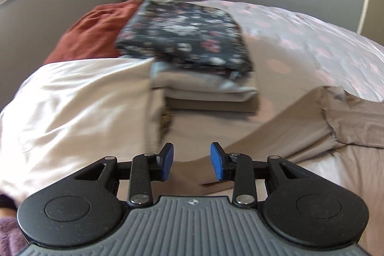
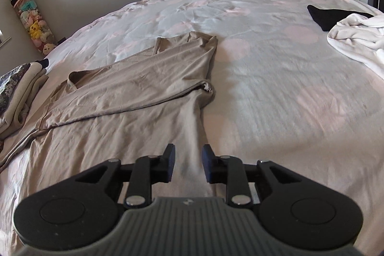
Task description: Fold clothes
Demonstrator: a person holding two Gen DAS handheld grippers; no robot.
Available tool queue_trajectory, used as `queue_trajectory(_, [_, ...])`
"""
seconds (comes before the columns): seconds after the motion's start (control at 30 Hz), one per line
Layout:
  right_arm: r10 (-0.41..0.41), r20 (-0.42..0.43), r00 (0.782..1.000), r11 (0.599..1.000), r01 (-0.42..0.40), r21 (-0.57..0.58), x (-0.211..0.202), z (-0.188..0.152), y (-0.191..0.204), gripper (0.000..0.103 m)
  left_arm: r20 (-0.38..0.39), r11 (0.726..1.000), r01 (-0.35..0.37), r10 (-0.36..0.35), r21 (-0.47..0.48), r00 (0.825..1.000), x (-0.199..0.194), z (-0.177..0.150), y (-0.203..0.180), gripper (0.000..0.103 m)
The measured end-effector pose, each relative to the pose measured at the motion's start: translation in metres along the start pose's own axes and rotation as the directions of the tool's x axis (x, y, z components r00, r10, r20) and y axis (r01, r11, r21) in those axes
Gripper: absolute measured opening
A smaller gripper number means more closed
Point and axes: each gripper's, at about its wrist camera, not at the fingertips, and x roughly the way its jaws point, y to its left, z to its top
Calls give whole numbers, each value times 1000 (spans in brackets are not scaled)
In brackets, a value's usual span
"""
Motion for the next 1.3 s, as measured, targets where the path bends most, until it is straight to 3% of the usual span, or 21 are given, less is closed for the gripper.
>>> queue_trajectory(0.13, [14,53,998,999,-12,-47,-3,-1,9,28,-7,999,-7,7,-36,1000,-9,-12,21,42])
queue_trajectory(0.3, [13,73,997,998,-8,-65,-3,-3,12,29,-34,998,37,-35,50,999,-3,-40,-1,43])
queue_trajectory(0.43, [16,75,997,998,-11,-67,-3,-3,12,33,-67,997,34,-30,66,997,18,-61,-16,43])
queue_trajectory(0.73, [20,55,998,998,-17,-65,4,-5,11,35,-94,995,-78,83,60,992,61,-78,-14,45])
queue_trajectory(0.77, [21,53,998,998,-17,-65,4,-5,11,35,-94,994,-86,91,65,991,61,-77,-14,43])
queue_trajectory(0.83, [22,48,999,998,-19,-65,6,-6,11,35,-97,991,-109,117,84,988,61,-75,-14,25])
queue_trajectory(0.87, [22,46,999,998,-19,-64,7,-6,11,35,-97,989,-116,125,94,987,61,-73,-14,11])
queue_trajectory(0.9, [23,44,999,998,-20,-64,7,-6,11,35,-100,991,-106,114,87,988,60,-71,-11,5])
queue_trajectory(0.97, [26,45,999,998,-23,-63,7,-6,11,35,-92,995,-85,91,60,992,50,-64,-8,2])
queue_trajectory(1.17, [47,76,996,998,-43,-56,0,-4,10,35,-22,1000,19,-19,21,1000,-4,-25,-10,1])
queue_trajectory(1.3, [61,97,993,997,-56,-52,-5,-3,10,35,48,992,124,-123,-15,991,-48,22,-18,1])
